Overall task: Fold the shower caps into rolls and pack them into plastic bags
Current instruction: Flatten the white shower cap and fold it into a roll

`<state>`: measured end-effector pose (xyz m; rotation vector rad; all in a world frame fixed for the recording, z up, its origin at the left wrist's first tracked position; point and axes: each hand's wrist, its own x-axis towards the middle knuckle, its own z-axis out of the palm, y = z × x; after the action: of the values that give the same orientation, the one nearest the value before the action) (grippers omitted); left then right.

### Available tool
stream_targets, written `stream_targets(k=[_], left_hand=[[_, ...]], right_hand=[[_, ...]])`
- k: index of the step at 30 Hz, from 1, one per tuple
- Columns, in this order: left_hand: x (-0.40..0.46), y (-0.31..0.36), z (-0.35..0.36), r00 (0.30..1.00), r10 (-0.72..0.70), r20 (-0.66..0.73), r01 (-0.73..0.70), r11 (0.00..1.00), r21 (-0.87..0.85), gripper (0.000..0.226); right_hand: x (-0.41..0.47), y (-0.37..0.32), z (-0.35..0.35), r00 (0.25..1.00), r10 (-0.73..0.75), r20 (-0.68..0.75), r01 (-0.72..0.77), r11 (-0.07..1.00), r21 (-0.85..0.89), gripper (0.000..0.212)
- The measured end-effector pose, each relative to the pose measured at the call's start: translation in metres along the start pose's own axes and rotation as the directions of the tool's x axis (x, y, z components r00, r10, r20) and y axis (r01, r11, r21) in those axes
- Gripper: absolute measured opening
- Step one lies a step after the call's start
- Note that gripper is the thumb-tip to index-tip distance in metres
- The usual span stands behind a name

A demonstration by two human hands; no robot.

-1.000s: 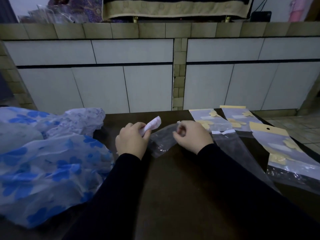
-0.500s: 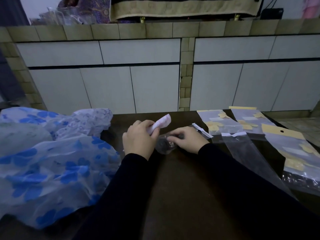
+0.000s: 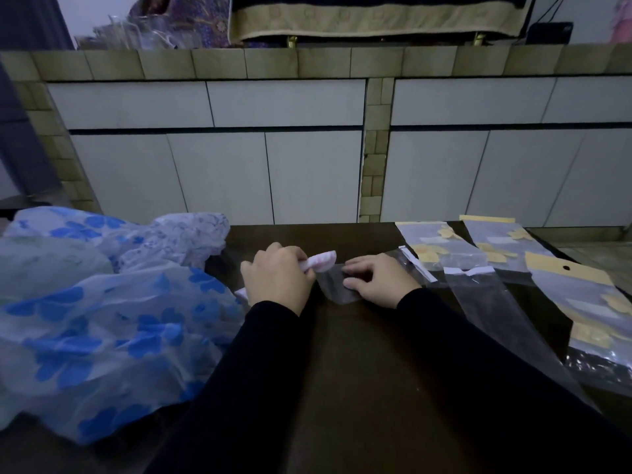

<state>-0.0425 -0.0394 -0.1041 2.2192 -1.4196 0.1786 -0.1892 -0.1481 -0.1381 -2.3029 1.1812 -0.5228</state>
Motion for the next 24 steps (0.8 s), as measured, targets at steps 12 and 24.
stream_targets(k=[12, 24], left_hand=[[0.002, 0.002, 0.002, 0.997, 0.007, 0.079, -0.014, 0.996, 0.086, 0.02], [0.0, 0.001, 0.023, 0.99, 0.139, 0.029, -0.132, 0.975, -0.176, 0.04]], right_hand=[[-0.004, -0.001, -0.001, 0.971, 0.079, -0.224, -0.023, 0.969, 0.244, 0.026], [-0.007, -0.003, -0.002, 0.997, -0.074, 0.01, 0.072, 0.99, 0.125, 0.037]])
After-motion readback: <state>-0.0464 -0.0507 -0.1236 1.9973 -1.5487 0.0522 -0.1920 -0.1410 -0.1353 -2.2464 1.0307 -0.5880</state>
